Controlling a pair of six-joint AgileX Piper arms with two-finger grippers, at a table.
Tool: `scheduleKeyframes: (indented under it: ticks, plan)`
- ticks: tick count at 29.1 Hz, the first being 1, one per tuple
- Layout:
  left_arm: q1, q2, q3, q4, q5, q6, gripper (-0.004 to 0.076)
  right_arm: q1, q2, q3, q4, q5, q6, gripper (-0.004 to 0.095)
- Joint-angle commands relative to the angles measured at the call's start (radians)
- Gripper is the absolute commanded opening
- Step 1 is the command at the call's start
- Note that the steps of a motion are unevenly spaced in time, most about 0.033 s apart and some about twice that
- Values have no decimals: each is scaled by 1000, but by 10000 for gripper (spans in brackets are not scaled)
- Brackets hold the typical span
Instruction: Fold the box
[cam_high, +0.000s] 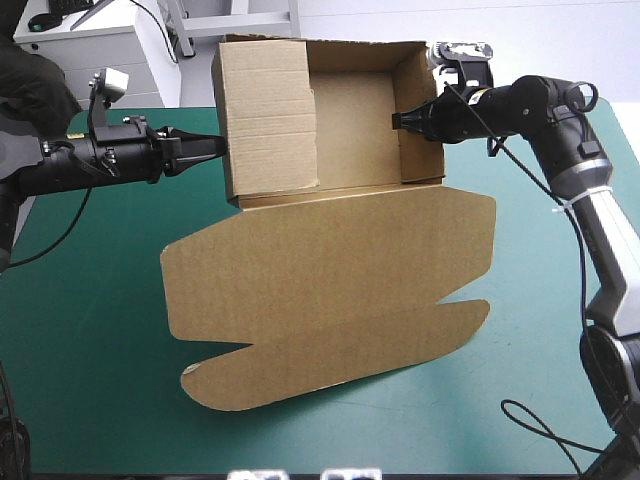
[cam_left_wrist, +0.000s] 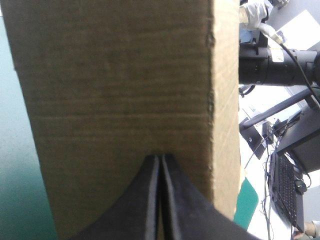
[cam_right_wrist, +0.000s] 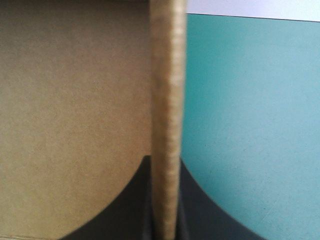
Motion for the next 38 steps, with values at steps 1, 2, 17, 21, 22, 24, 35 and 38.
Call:
scheduleKeyframes:
  ticks: [1, 2, 17, 21, 22, 24, 35, 38]
  plan:
    - [-10, -37, -25, -68, 19, -5, 3, 17, -47, -31, 8, -69, 30, -17]
    - [-10, -37, -25, -68, 19, -5, 22, 23, -45, -31, -5, -69, 33, -17]
    - [-10, -37, -25, 141, -16, -3, 422, 106, -41, -31, -102, -115, 78, -17]
    - [-10, -37, -25, 196, -66, -10, 422, 115, -41, -31, -95, -113, 94, -12]
    - [-10, -37, -25, 199, -76, -10, 422, 125, -41, -31, -107, -113, 96, -12]
    - [-10, -35, -25, 199, -92, -10, 422, 144, -41, -31, -131, -115, 101, -11]
    - [-18, -35, -25, 378, -151, -113, 422, 276, -41, -31, -259, -147, 183, -11]
    - [-18, -35, -25, 520, -175, -191, 422, 276, -41, -31, -231, -143, 181, -12]
